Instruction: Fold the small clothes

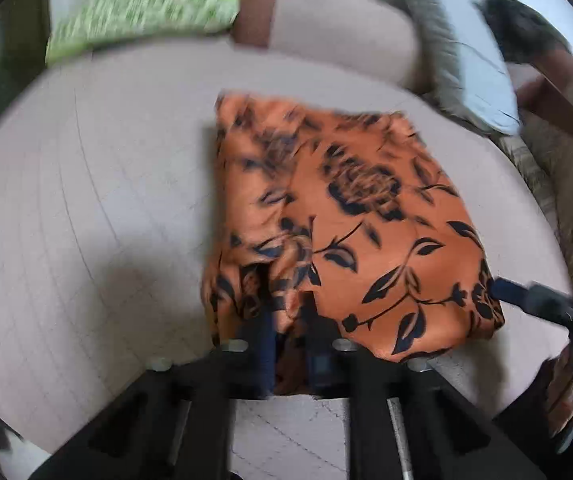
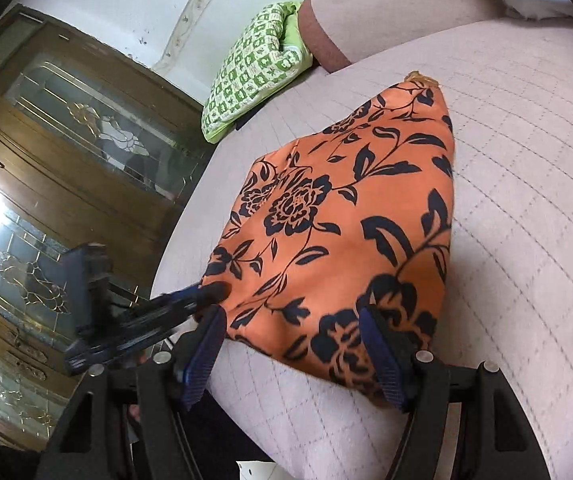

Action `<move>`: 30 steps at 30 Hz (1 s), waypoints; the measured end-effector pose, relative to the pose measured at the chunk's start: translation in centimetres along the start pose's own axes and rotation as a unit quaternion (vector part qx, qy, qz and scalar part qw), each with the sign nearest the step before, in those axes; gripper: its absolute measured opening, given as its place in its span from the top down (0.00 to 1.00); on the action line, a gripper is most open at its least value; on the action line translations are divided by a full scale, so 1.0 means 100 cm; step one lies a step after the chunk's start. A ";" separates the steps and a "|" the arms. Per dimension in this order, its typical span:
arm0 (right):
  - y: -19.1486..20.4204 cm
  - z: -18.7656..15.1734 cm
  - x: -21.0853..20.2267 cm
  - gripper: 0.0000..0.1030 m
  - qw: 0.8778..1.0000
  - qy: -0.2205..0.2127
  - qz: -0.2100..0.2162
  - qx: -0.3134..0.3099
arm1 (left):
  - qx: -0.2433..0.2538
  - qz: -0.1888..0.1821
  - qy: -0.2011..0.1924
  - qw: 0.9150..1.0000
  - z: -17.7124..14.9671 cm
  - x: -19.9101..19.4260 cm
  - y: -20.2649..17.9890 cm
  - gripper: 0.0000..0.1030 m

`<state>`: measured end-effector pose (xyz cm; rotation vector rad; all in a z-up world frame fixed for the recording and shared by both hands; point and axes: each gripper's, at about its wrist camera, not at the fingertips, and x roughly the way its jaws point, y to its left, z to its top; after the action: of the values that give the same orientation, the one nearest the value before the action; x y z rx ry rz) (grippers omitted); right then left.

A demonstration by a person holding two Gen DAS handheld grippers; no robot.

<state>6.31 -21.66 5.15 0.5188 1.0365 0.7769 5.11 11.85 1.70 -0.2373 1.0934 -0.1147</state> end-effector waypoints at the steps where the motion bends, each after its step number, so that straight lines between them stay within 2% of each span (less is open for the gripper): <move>1: 0.000 -0.001 -0.002 0.30 1.000 -0.001 -0.001 0.000 | -0.015 -0.007 0.004 1.000 0.001 0.003 0.007 0.91; 5: -0.002 -0.002 -0.005 0.30 1.000 -0.002 0.002 -0.003 | -0.024 -0.078 0.021 0.996 0.011 -0.001 0.023 0.92; 8: -0.010 -0.005 0.006 0.30 1.000 0.016 0.000 0.008 | -0.033 -0.093 0.033 0.995 0.016 0.018 0.046 0.92; 10: -0.013 -0.007 0.011 0.30 1.000 0.023 -0.003 0.014 | -0.047 -0.120 0.032 0.991 0.016 0.025 0.054 0.92; 13: -0.006 -0.009 0.008 0.30 1.000 0.021 -0.006 0.000 | -0.009 -0.098 0.022 0.995 0.009 0.019 0.045 0.91; 16: -0.002 -0.006 0.003 0.30 1.000 0.020 -0.011 0.004 | -0.029 -0.101 0.023 0.994 0.007 0.023 0.046 0.88; 19: 0.014 0.009 -0.009 0.29 1.000 -0.006 0.015 -0.002 | -0.035 -0.097 0.020 0.995 0.002 0.017 0.048 0.87; 21: 0.022 0.021 -0.005 0.27 1.000 -0.006 0.024 -0.007 | -0.033 -0.088 0.018 0.995 0.002 0.016 0.045 0.85; 22: 0.019 0.024 0.003 0.22 1.000 0.004 0.018 -0.004 | -0.029 -0.080 0.017 0.996 0.004 0.016 0.043 0.82; 24: 0.002 0.024 0.030 0.20 0.998 0.047 -0.034 0.023 | -0.019 -0.064 0.005 0.998 0.005 0.004 0.035 0.78; 25: -0.004 0.022 0.035 0.20 0.997 0.052 -0.034 0.034 | 0.000 -0.049 -0.011 0.999 0.006 -0.009 0.026 0.76; 27: -0.003 0.018 0.031 0.20 0.999 0.029 -0.016 0.027 | 0.028 -0.043 -0.042 0.998 0.008 -0.026 0.012 0.71; 28: -0.002 0.017 0.029 0.20 0.999 0.022 -0.009 0.026 | 0.036 -0.048 -0.051 0.997 0.011 -0.032 0.006 0.67; 30: -0.004 0.016 0.028 0.20 0.999 0.017 0.005 0.038 | 0.049 -0.069 -0.058 0.995 0.021 -0.034 -0.006 0.67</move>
<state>8.72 -19.76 4.01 0.5778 1.0988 0.7593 5.41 12.21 5.67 -0.2279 0.9533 -0.2739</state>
